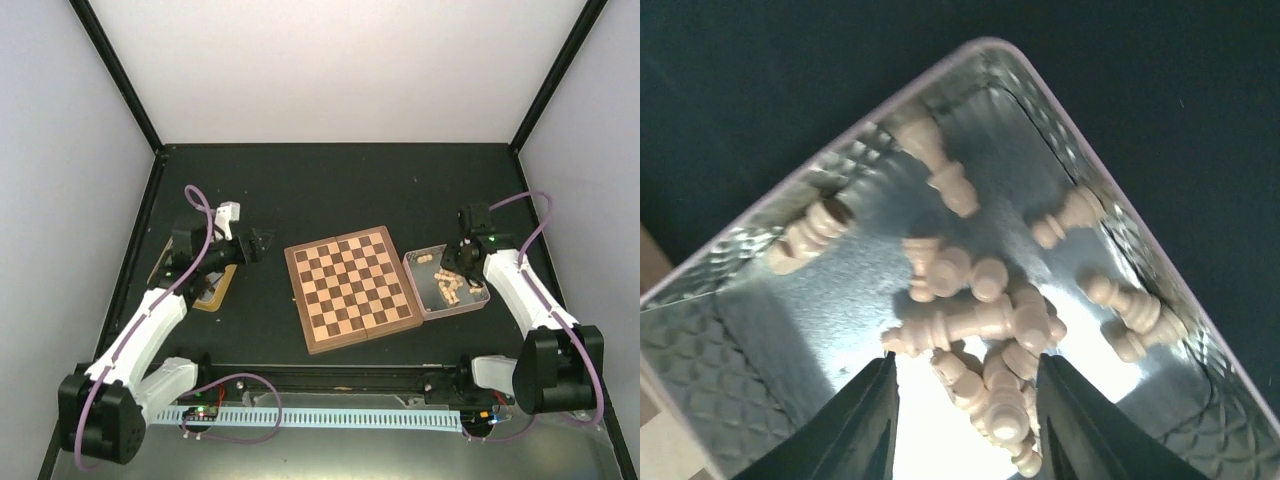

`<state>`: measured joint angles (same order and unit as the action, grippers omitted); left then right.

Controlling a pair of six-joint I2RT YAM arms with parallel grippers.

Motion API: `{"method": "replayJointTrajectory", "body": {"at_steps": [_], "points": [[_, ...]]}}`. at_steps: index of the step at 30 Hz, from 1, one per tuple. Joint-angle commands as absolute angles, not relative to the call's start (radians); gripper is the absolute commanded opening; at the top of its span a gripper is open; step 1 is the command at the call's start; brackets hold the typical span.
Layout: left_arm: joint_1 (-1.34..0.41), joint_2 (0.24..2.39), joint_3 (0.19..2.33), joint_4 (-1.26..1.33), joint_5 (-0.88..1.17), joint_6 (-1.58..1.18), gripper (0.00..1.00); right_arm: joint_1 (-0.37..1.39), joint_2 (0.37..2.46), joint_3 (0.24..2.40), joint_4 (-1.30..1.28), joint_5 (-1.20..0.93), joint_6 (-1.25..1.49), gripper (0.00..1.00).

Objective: Set up the chess pieces on the board
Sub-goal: Pick up the chess piece from the storage box.

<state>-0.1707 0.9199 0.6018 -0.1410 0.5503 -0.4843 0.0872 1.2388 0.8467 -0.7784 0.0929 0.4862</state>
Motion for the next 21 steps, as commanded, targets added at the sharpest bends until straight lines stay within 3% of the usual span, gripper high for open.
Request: {"method": "replayJointTrajectory", "body": {"at_steps": [1,9,15,21], "points": [[-0.177,1.014,0.673,-0.143,0.595,-0.492,0.91,0.086,1.254,0.798,-0.797,0.165,0.533,0.36],[-0.183,1.033,0.653,-0.128,0.617,-0.496,0.91,0.089,1.256,0.716,-0.757,0.103,0.569,0.30],[-0.187,1.031,0.650,-0.118,0.612,-0.505,0.91,0.094,1.277,0.713,-0.733,0.096,0.571,0.09],[-0.194,1.023,0.646,-0.123,0.596,-0.509,0.91,0.119,1.243,0.754,-0.761,0.141,0.566,0.02]]}}
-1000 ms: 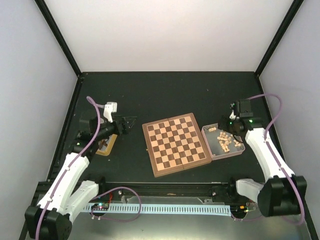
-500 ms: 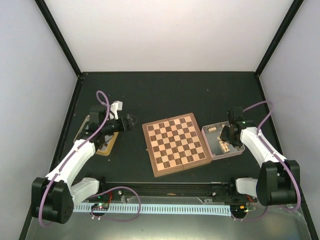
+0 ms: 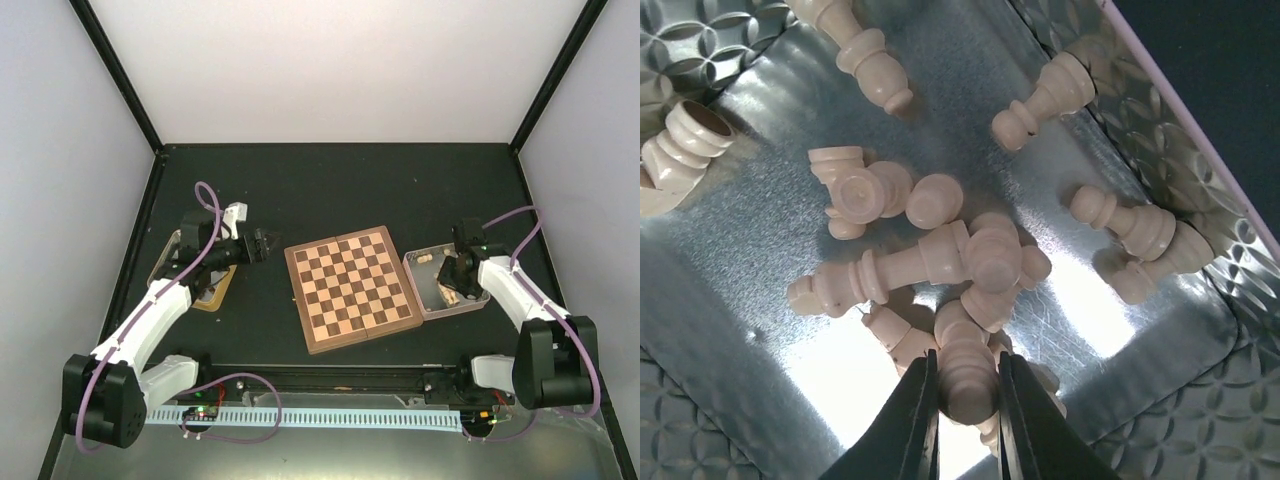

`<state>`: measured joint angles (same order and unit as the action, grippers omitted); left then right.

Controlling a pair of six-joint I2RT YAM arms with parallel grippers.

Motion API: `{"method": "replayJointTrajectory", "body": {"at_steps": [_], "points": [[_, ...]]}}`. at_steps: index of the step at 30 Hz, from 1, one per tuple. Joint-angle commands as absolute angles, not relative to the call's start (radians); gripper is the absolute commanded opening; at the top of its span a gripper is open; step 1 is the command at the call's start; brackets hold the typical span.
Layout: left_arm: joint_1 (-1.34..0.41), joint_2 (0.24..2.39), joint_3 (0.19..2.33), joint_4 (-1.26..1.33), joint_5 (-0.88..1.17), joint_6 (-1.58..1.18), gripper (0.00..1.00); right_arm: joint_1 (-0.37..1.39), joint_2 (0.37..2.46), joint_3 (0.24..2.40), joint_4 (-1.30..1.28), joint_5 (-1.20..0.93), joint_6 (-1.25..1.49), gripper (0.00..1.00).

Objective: Set up the chess pieces on the board
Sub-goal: Pick up the chess piece from the storage box, then place the chess piece on the chessboard.

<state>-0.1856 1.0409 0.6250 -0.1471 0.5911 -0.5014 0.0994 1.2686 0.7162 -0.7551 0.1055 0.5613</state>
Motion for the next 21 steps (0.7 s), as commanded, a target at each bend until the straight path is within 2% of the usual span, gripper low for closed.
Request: {"method": "replayJointTrajectory", "body": {"at_steps": [1,14,17,21], "points": [[-0.195,1.022,0.646,-0.125,0.593,-0.510,0.91,0.135,1.226,0.767,-0.773,0.149,0.567,0.02],[-0.221,1.021,0.629,-0.154,0.529,-0.536,0.90,0.360,1.220,0.916,-0.883,0.291,0.579,0.02],[-0.224,1.026,0.624,-0.159,0.523,-0.541,0.90,0.380,1.231,0.927,-0.850,0.208,0.571,0.02],[-0.229,1.032,0.624,-0.159,0.523,-0.546,0.90,0.393,1.249,0.913,-0.757,-0.016,0.549,0.02]]}}
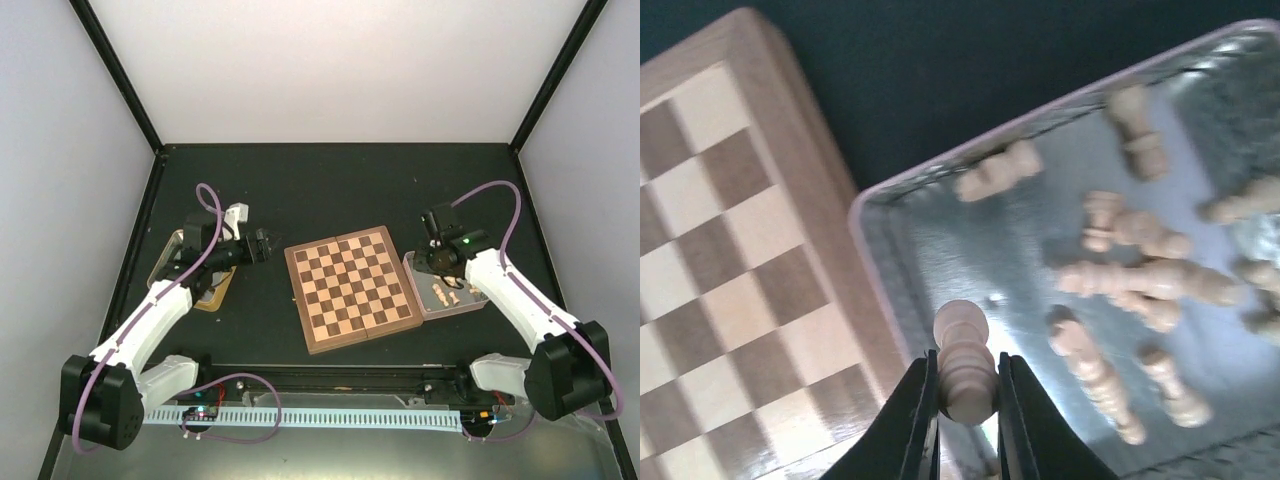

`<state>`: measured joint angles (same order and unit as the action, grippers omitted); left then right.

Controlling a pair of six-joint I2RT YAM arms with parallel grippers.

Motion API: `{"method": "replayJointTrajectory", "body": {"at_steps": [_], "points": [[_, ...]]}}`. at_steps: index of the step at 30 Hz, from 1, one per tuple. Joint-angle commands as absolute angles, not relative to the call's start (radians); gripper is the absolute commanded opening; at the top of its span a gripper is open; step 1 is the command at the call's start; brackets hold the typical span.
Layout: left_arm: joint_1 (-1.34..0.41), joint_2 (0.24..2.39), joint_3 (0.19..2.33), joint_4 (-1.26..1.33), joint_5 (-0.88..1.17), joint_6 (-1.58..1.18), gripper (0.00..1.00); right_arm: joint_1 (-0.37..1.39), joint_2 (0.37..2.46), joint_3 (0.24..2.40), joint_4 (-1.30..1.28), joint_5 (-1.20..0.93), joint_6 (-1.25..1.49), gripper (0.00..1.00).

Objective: Set up the chess pieces on the board
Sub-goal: Place the chess piece on the chessboard.

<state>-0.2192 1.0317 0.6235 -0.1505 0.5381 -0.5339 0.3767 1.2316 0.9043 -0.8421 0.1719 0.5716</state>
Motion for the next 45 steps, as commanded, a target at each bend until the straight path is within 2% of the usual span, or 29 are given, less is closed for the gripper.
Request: {"method": "replayJointTrajectory", "body": {"at_steps": [1,4,11,19,37,45], "points": [[-0.232,1.035,0.624,-0.159,0.522,-0.547,0.90,0.403,1.258,0.911,-0.733,-0.079,0.546,0.02],[-0.241,1.042,0.625,-0.156,0.523,-0.551,0.90,0.477,1.308,0.931,-0.680,-0.169,0.543,0.02],[-0.247,1.036,0.619,-0.196,0.426,-0.580,0.89,0.748,1.583,1.149,-0.741,-0.026,0.518,0.02],[-0.245,0.977,0.597,-0.225,0.317,-0.610,0.89,0.954,1.811,1.374,-0.836,0.088,0.498,0.02],[-0.245,0.807,0.557,-0.291,0.028,-0.693,0.89,1.043,1.950,1.518,-0.890,0.153,0.502,0.04],[-0.245,0.774,0.523,-0.279,-0.016,-0.696,0.89,1.043,1.983,1.550,-0.897,0.154,0.494,0.10]]}}
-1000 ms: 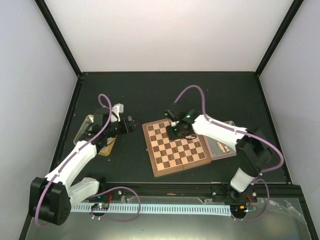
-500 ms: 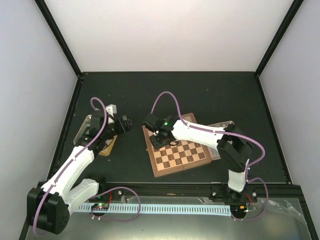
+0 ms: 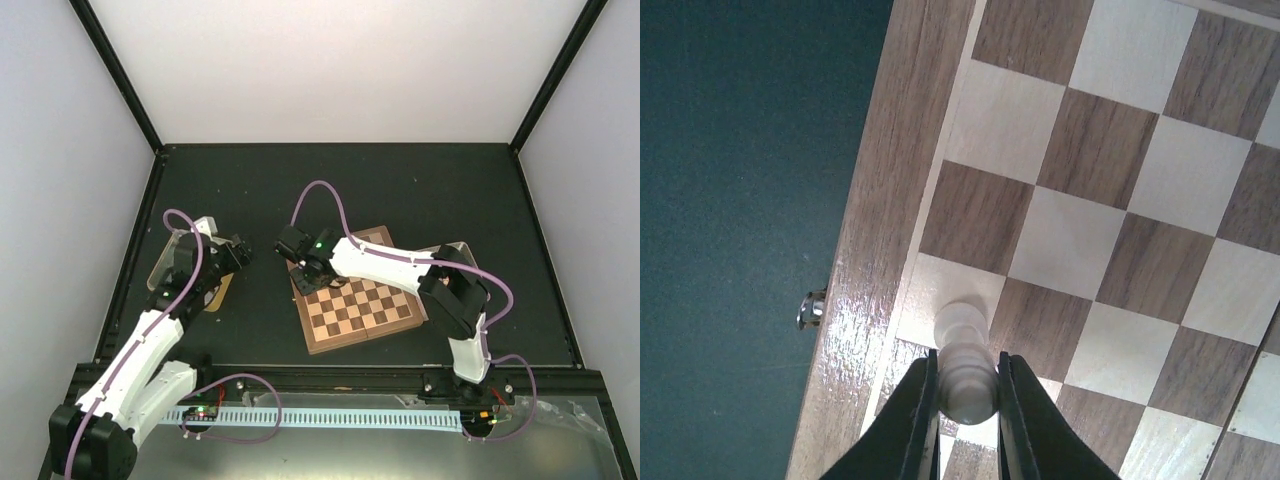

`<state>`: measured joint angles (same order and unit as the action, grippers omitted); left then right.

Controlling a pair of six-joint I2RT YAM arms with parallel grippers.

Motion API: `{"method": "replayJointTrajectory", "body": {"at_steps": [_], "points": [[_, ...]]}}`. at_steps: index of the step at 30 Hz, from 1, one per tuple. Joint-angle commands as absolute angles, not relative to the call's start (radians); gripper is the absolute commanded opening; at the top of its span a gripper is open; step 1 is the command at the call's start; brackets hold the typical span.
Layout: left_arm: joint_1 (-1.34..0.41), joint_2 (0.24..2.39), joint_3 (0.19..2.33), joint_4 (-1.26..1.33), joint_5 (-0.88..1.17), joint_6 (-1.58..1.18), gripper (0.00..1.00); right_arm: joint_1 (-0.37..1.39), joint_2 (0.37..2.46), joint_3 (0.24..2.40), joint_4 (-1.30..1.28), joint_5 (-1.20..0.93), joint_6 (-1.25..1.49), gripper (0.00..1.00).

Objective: Set up the chess pieces on the board
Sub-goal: Place the chess piece on the chessboard.

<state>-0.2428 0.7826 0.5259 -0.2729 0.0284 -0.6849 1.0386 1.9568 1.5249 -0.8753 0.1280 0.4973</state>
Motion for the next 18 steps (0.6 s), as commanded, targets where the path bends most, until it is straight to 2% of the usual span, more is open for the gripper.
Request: {"method": "replayJointTrajectory", "body": {"at_steps": [1,7,13,18], "points": [[-0.245,0.776,0.524,-0.280,-0.014,-0.696,0.89,1.043,1.985,1.551,-0.897,0.153,0.494,0.10],[-0.245,0.790,0.527,-0.281,-0.008,-0.696,0.89,1.043,1.990,1.564,-0.895,0.127,0.491,0.11],[-0.245,0.791,0.530,-0.282,-0.002,-0.697,0.89,1.043,1.980,1.558,-0.877,0.093,0.490,0.20],[-0.245,0.790,0.533,-0.284,0.001,-0.696,0.89,1.041,1.970,1.565,-0.863,0.078,0.502,0.20]]}}
